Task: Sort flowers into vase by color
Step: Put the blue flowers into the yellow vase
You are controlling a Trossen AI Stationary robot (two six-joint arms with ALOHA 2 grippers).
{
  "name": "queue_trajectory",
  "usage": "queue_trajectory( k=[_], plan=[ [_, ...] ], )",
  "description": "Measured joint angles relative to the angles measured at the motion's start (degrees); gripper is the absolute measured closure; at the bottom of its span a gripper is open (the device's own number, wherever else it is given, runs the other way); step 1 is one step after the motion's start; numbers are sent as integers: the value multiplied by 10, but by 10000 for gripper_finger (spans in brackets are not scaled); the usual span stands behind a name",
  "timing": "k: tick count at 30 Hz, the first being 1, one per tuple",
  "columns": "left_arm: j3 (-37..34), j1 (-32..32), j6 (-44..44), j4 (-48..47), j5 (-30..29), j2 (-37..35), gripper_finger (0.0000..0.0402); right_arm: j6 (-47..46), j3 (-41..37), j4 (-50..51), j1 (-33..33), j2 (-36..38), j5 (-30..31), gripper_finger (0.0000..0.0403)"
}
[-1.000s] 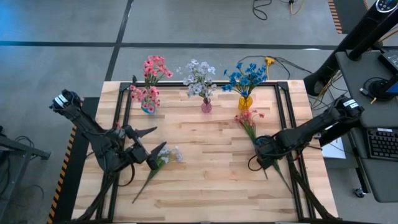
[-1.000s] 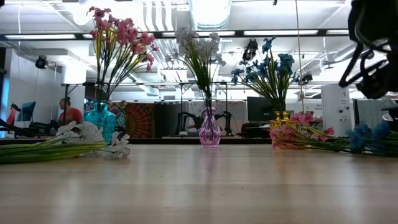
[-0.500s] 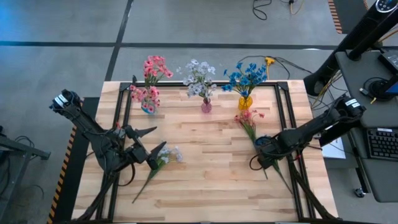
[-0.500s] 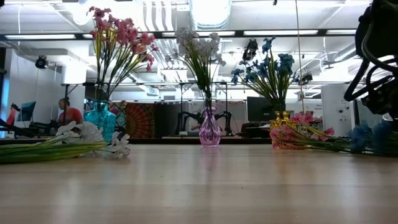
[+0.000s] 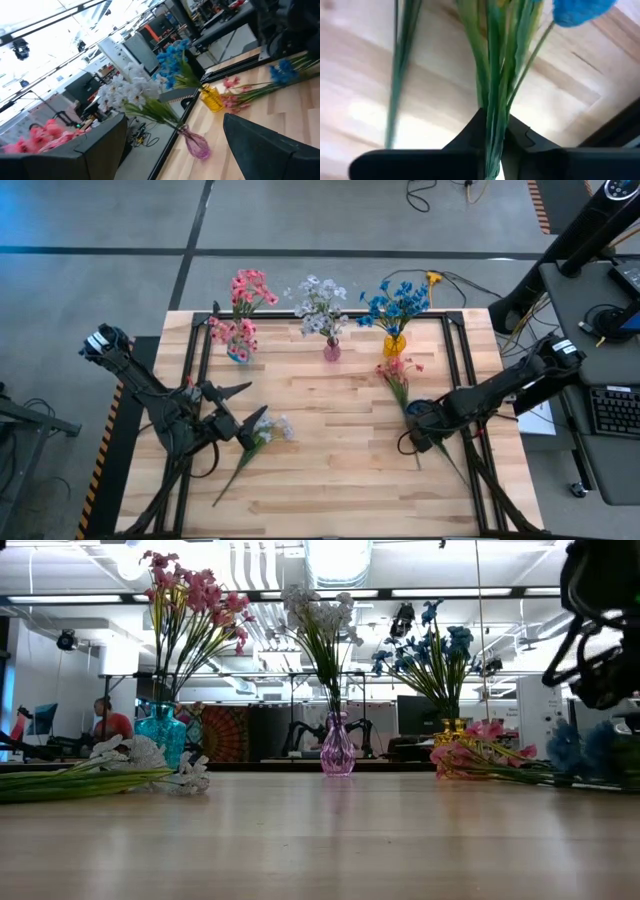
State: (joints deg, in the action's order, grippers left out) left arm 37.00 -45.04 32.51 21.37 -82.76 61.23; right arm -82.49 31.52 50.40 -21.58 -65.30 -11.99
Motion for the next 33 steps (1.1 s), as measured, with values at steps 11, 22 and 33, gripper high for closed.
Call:
queue_trajectory(
  k=[11,22,33],
  plan=[
    [-1,12,10,0,-18,0,90,39,135,150,0,8,-64,371],
    [-1,13,15,0,-18,-1,90,147,288,174,0,9,109,370],
    [-1,14,24,0,-17,-1,90,620,266,-315,48,12,349,370]
  ],
)
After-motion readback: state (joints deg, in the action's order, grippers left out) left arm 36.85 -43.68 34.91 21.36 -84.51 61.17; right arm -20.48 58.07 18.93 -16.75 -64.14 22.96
